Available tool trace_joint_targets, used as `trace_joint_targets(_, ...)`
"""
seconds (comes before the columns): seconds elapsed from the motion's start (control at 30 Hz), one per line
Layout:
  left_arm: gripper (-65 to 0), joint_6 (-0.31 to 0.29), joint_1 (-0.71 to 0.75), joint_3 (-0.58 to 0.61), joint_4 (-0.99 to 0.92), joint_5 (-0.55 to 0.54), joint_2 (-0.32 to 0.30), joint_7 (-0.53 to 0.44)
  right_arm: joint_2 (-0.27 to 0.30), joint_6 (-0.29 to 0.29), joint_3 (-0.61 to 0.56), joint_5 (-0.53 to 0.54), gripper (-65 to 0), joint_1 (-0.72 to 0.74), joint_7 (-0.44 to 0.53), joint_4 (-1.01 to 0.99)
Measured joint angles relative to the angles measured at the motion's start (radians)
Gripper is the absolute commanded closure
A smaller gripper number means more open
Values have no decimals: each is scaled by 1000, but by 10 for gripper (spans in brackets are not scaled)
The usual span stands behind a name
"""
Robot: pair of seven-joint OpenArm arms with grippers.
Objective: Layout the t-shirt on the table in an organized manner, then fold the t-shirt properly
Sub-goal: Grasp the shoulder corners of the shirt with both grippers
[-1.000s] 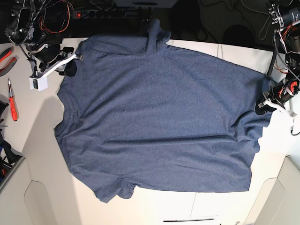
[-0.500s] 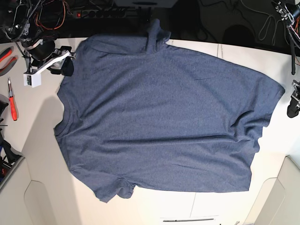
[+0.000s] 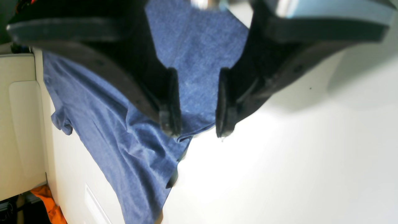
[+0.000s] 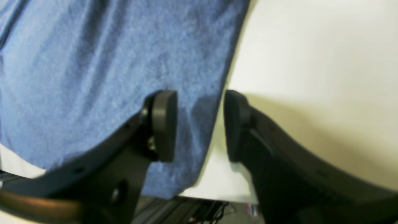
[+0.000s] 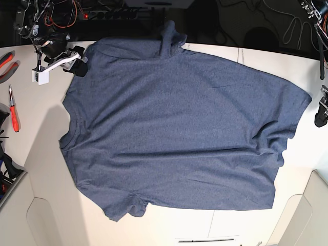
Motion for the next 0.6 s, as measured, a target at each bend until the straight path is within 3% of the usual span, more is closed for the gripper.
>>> trace_joint_targets(0.3,-227,0,0,0,0,0,0,0,0,1,0,23,-256,3,-89,0)
trace_joint_targets(0.47,-227,0,0,0,0,0,0,0,-1,13,0,101,-254,-3,-127,0)
trace_joint_targets(0.6,-227,0,0,0,0,0,0,0,-38,35,0,127,-254,-3,-161,-1)
